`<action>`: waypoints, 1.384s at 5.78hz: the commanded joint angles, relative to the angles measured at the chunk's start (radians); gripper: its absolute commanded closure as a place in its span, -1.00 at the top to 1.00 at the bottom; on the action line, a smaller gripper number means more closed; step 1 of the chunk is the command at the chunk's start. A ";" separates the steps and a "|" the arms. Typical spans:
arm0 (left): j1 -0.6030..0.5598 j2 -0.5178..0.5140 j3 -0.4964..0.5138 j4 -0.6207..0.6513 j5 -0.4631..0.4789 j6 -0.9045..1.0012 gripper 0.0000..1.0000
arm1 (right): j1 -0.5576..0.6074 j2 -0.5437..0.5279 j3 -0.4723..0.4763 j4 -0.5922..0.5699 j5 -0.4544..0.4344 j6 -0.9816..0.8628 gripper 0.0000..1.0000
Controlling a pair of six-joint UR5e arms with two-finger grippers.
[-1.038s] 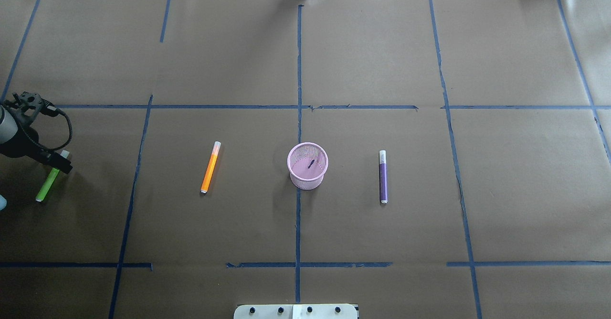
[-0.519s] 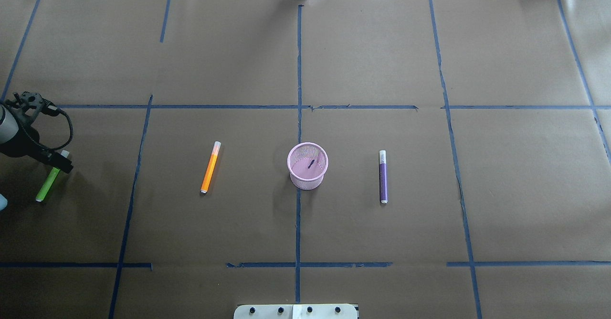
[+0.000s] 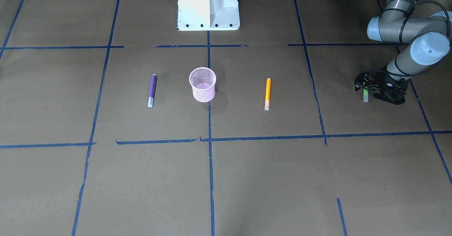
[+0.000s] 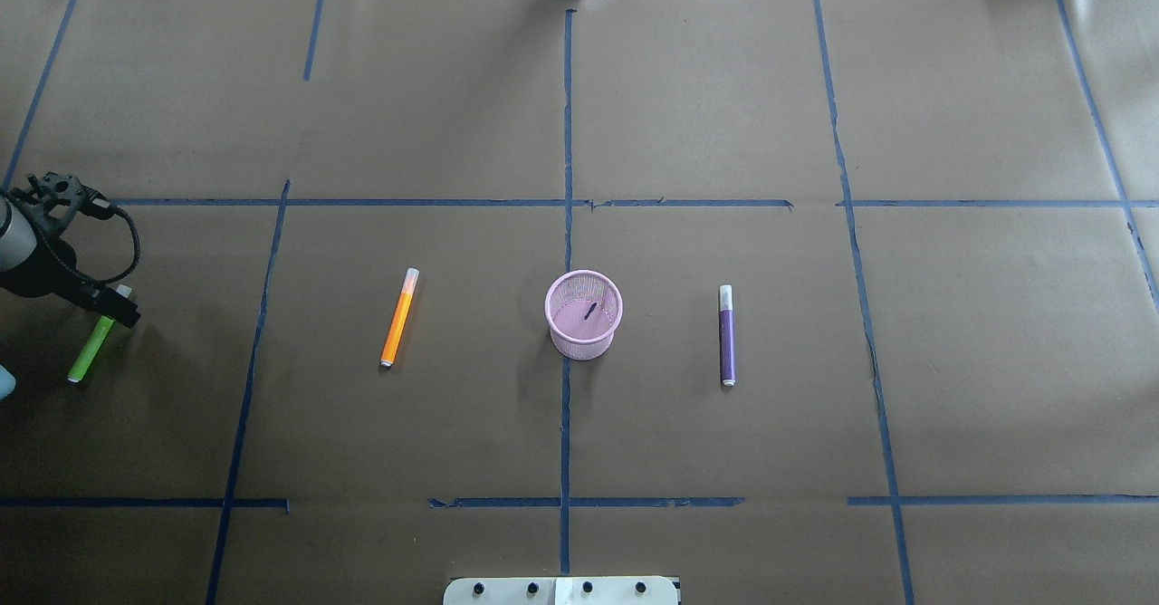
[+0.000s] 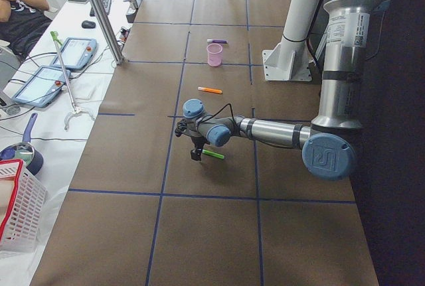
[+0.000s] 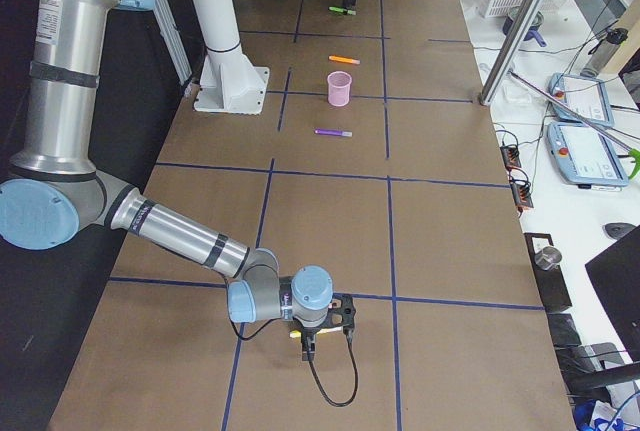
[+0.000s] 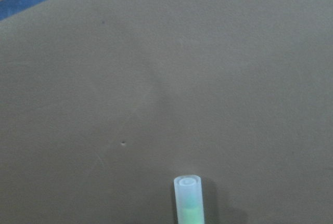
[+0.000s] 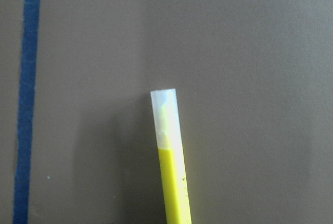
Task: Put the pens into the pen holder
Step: 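Close the left gripper on the green marker while right grips yellow marker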
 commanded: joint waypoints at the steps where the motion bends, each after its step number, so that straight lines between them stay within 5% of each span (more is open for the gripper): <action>1: 0.000 -0.002 0.000 0.000 0.000 0.000 1.00 | -0.009 0.001 -0.003 0.010 -0.003 0.001 1.00; 3: 0.000 -0.003 -0.001 0.000 0.000 0.000 0.90 | -0.009 0.001 -0.008 0.010 -0.003 0.001 1.00; 8: 0.000 -0.002 -0.016 0.003 0.000 0.002 0.12 | -0.009 -0.001 -0.008 0.010 -0.001 0.001 1.00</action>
